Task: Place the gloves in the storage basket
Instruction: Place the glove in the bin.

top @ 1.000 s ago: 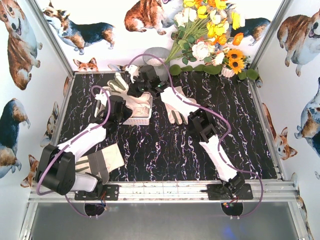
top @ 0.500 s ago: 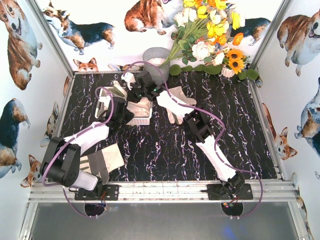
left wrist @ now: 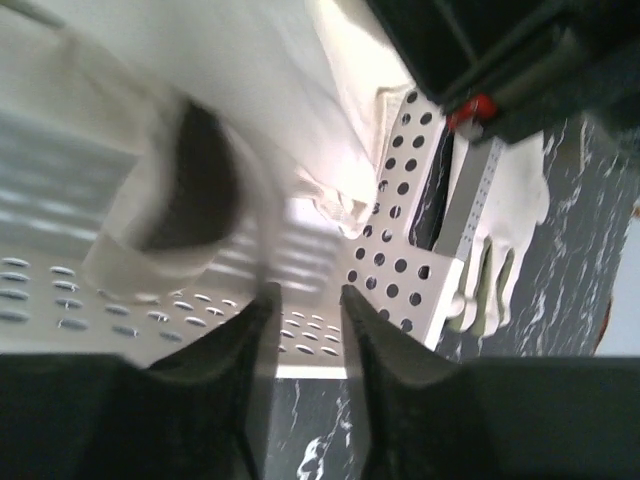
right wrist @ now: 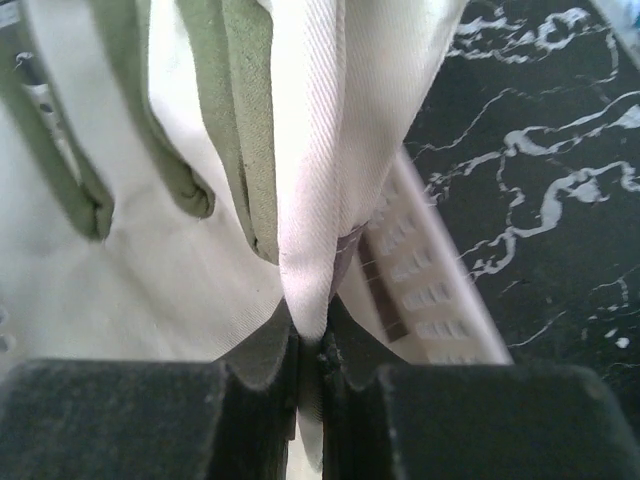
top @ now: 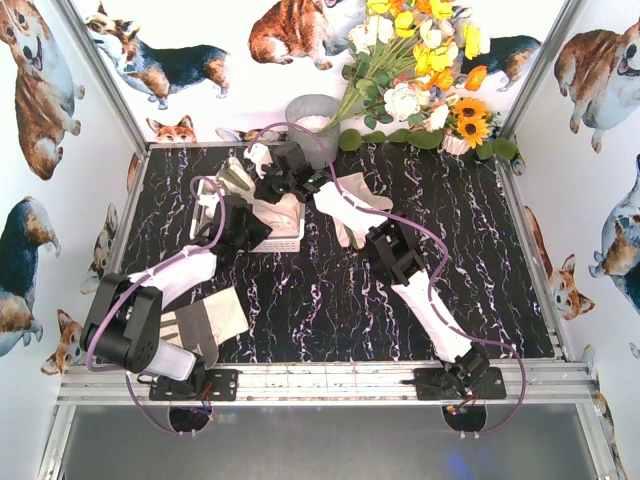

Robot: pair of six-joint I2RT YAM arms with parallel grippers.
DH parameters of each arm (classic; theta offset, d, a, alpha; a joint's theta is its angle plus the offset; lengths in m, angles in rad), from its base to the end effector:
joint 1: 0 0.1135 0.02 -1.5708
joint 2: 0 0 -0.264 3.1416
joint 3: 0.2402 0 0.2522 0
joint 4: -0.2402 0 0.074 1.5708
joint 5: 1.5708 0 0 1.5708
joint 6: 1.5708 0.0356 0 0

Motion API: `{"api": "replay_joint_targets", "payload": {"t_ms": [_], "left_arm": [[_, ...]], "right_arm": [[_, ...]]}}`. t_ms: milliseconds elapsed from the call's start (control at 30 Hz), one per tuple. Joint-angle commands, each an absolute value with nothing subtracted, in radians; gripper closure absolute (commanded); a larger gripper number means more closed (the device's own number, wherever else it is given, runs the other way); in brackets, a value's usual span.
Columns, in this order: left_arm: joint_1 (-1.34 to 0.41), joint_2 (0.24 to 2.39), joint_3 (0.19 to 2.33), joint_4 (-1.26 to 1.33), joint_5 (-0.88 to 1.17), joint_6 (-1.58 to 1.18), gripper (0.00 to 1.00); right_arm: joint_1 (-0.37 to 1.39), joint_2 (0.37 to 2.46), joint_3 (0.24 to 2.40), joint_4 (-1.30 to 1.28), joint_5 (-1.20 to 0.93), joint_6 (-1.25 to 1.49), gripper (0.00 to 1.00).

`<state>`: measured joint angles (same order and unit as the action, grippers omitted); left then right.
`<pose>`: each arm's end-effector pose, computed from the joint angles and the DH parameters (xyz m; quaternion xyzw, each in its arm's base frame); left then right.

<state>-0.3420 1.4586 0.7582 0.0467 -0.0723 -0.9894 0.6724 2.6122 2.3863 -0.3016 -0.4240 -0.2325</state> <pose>0.2866 -0.0993 0.1972 -0.3002 0.8445 -0.2477 0.3679 0.4540 0.3802 0.1968 -0.4648 0.7165 0.2843 0.4356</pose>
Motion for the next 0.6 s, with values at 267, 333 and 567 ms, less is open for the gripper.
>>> {"api": "replay_joint_targets", "payload": {"t_ms": [267, 333, 567], "left_arm": [[-0.329, 1.282, 0.782, -0.259, -0.086, -0.870, 0.59], [-0.316, 1.248, 0.782, -0.288, -0.103, -0.863, 0.56], [-0.212, 1.110, 0.782, -0.433, -0.169, -0.825, 0.49]], "right_arm": [[0.661, 2.671, 2.409, -0.169, -0.432, -0.262, 0.97], [0.661, 2.663, 2.407, -0.169, -0.462, -0.258, 0.98], [0.661, 2.622, 2.399, -0.191, -0.575, -0.237, 0.99]]}}
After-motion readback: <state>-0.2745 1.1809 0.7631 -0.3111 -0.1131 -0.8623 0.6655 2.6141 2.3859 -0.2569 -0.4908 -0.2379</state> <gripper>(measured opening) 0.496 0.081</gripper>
